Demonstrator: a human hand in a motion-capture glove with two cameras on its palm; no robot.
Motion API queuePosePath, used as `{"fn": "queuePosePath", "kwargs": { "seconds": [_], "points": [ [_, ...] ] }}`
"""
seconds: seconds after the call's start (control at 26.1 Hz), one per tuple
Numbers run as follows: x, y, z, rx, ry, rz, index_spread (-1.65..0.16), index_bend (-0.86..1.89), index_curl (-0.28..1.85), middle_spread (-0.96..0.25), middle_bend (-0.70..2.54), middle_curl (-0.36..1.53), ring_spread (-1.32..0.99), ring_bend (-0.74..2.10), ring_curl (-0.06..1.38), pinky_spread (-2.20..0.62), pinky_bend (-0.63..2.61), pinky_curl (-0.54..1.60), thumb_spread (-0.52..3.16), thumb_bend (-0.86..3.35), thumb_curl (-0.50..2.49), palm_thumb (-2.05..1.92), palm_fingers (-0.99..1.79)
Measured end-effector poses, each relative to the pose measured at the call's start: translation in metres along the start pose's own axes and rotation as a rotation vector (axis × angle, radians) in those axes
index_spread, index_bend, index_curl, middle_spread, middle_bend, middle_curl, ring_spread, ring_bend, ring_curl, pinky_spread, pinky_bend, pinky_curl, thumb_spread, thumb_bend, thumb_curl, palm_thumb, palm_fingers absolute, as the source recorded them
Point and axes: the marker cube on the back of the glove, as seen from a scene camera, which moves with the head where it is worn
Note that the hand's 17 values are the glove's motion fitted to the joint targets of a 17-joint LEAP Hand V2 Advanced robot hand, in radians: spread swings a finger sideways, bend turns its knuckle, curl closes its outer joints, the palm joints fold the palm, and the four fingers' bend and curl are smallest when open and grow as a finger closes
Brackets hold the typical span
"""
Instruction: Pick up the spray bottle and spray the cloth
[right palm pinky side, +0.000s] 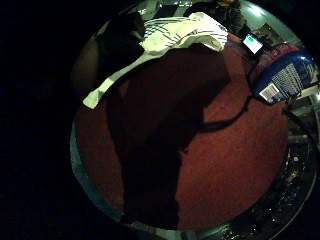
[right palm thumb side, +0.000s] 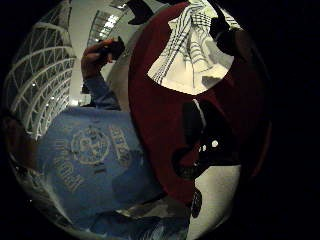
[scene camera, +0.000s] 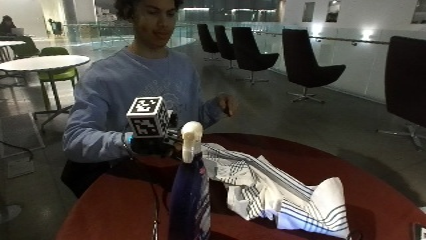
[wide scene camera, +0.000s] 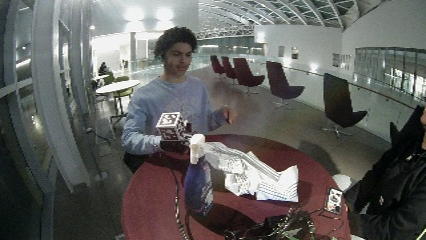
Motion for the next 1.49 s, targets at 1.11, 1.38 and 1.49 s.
{"fn": "queuePosePath", "kwargs": {
  "seconds": [1.11,1.38,1.49],
  "points": [
    [0.029,-0.004,-0.015,0.191,-0.145,0.124,-0.32,0.12,0.31,-0.05,0.37,0.32,0.02,0.28,0.26,0.23,0.18,0.21,1.15,0.26,0.27,0.64,0.66],
    [0.071,0.014,-0.048,0.536,-0.403,0.246,-0.35,0.07,0.26,-0.05,0.34,0.33,0.02,0.35,0.30,0.23,0.24,0.25,1.15,0.18,0.27,0.60,0.61],
    [0.086,0.021,-0.058,0.658,-0.520,0.328,-0.35,0.07,0.25,-0.05,0.35,0.34,0.02,0.37,0.31,0.23,0.25,0.27,1.14,0.15,0.27,0.60,0.60]
  ]
}}
